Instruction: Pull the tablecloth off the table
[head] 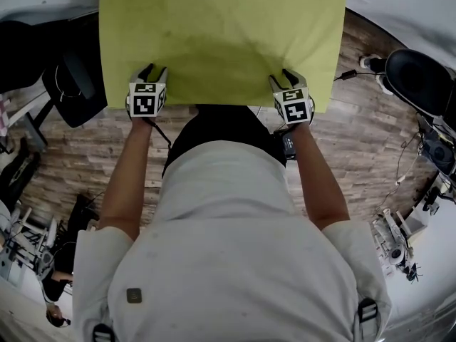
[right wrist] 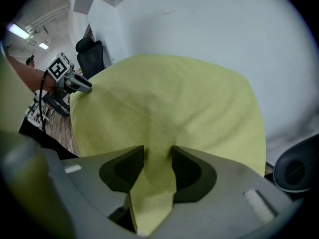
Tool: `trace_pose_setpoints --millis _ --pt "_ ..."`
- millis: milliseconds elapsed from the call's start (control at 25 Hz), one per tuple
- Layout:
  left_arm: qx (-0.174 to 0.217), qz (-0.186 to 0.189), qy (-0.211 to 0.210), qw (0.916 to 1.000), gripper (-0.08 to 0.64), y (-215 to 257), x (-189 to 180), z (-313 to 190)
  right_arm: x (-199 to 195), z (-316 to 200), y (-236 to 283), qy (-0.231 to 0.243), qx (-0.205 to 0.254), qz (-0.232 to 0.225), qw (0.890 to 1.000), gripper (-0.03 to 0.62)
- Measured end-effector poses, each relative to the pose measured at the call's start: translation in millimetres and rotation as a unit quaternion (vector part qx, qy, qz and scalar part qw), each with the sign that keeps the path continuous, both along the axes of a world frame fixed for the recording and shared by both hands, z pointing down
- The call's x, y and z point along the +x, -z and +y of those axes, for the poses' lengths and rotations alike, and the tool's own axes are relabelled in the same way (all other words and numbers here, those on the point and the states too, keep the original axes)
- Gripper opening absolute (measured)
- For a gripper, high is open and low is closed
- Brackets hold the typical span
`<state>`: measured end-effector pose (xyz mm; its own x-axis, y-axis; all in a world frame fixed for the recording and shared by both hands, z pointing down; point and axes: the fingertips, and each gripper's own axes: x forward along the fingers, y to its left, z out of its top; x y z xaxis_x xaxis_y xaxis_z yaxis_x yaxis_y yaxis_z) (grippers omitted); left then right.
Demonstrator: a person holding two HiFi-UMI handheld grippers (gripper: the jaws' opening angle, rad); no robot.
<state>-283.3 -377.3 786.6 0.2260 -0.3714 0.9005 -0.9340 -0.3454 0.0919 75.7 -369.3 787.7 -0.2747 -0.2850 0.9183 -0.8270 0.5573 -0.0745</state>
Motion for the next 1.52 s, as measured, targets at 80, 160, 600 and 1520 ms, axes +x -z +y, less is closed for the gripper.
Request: trace_pose_setpoints --millis 80,160,600,1520 --pt "-0.001 0.007 -0.007 0.9999 0.137 -0.4 1.8 -2.6 -2.7 -0.6 -0.5 0.015 -0.002 -0.003 1.000 0.147" --pt "0.000 0.013 -0.019 0.9997 0.084 -0.2 4.5 -5.5 -4.9 -1.1 -0.9 0.022 -0.003 -0.010 1.000 0.108" --pt "0.007 0.068 0.003 0.9977 -0.002 12.9 15.7 -6.0 -12.7 1.5 6.3 0.017 -0.013 -0.036 0.999 0.014" --pt "0.160 0.160 -0.027 0.9738 0.000 182.7 12.6 8.8 -24.5 10.0 166.0 -0.051 0.158 -0.090 0.982 0.014"
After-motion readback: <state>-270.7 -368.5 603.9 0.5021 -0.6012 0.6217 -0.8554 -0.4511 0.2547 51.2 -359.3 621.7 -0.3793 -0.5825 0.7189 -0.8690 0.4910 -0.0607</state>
